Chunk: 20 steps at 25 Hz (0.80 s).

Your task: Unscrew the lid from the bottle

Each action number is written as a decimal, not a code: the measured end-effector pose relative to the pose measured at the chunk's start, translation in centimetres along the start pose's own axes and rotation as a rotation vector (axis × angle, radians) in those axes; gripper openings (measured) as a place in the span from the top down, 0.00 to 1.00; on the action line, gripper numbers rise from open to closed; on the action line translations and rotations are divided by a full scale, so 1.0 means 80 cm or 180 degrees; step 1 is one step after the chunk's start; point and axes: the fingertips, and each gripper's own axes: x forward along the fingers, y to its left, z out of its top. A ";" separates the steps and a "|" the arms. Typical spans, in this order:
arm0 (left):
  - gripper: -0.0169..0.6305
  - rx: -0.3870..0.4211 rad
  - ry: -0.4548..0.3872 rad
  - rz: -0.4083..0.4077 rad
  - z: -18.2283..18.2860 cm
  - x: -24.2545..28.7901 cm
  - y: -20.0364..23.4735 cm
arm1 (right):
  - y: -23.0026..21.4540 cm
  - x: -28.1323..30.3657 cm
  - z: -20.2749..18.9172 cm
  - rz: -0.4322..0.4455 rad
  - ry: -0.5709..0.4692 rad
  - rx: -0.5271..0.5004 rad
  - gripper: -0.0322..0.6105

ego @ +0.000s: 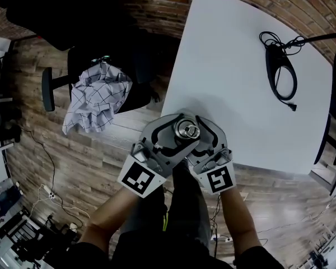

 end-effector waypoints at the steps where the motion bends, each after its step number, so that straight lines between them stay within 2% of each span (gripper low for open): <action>1: 0.57 0.0021 -0.0014 0.0162 0.000 0.000 0.001 | 0.000 0.000 0.000 -0.0042 -0.0006 0.0009 0.49; 3: 0.57 0.0110 -0.0066 0.0470 0.002 -0.002 0.002 | -0.001 0.000 0.000 -0.0112 -0.0017 0.0016 0.49; 5: 0.57 0.0177 -0.0153 0.0641 0.005 -0.001 0.002 | -0.001 -0.001 -0.002 -0.0158 -0.0007 0.0041 0.49; 12: 0.57 0.0170 -0.0187 0.0645 0.006 -0.001 0.003 | -0.001 0.000 0.000 -0.0182 -0.0035 0.0038 0.49; 14: 0.57 0.0182 -0.0179 0.0583 0.006 0.000 0.003 | -0.001 0.000 0.001 -0.0191 -0.0069 0.0036 0.49; 16: 0.57 0.0161 -0.0179 0.0411 0.005 0.001 0.000 | -0.002 0.000 0.000 -0.0195 -0.0072 0.0053 0.49; 18: 0.47 0.0156 -0.0180 0.0159 0.004 0.002 -0.004 | -0.001 0.000 0.001 -0.0179 -0.0076 0.0026 0.49; 20: 0.45 0.0268 -0.0183 -0.0183 0.007 0.000 -0.012 | -0.001 0.000 -0.001 -0.0165 -0.0061 0.0026 0.49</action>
